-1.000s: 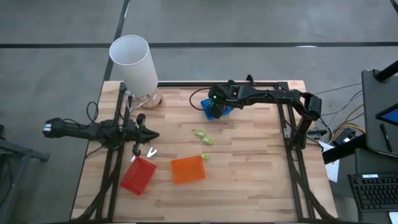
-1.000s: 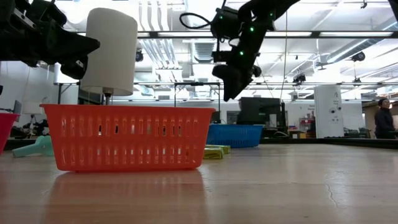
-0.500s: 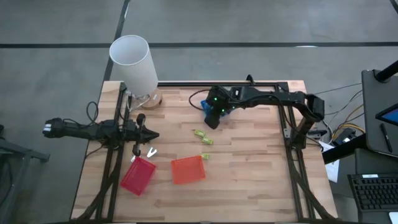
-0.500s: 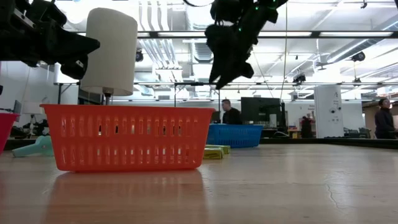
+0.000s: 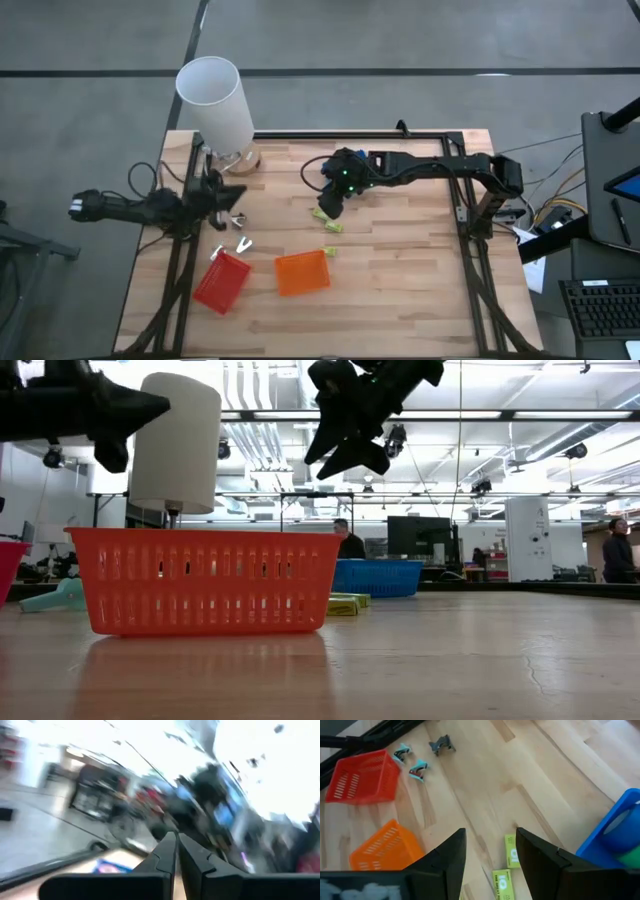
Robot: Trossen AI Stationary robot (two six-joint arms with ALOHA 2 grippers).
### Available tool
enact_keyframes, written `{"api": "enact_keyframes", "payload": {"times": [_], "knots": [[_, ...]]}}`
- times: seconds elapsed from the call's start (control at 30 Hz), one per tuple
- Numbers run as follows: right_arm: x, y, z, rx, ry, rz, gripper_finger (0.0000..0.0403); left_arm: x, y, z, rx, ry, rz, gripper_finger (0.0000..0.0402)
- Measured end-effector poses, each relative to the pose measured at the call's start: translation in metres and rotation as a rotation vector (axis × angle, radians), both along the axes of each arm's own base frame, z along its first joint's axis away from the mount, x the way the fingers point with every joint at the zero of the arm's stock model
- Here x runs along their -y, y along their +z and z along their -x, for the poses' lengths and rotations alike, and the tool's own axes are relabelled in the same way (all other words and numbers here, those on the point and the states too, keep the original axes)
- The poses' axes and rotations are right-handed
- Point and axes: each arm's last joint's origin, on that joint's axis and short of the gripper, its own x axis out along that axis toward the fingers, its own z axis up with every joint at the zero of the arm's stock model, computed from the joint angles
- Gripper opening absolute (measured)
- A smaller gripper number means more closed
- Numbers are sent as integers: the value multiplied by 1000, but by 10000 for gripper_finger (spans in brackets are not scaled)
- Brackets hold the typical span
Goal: Pick and place Stapler, Stapler remover, tape
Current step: Put the top green box of staples into the orange bin
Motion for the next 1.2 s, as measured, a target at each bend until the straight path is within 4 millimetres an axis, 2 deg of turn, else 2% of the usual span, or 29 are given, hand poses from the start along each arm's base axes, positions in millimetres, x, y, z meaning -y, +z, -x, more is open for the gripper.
{"api": "enact_keyframes", "payload": {"times": [0.17, 0.57, 0.77, 1.0, 1.2], "knots": [[-5, 0, -1, 4, 8, -3, 164, -5, 8, 5, 150, 129, 182, 23], [-10, 0, -2, 7, 31, 10, 148, -7, 7, 5, 240, 126, 370, 23], [-12, 0, -2, 7, 52, 5, 139, -5, 6, 3, 282, 46, 477, 23], [-23, 4, 0, 11, 129, 21, 107, 0, 22, -10, 154, -102, 449, 23], [-24, 4, 0, 20, 213, 26, 26, 2, 34, -30, -142, -47, 421, 23]]}}
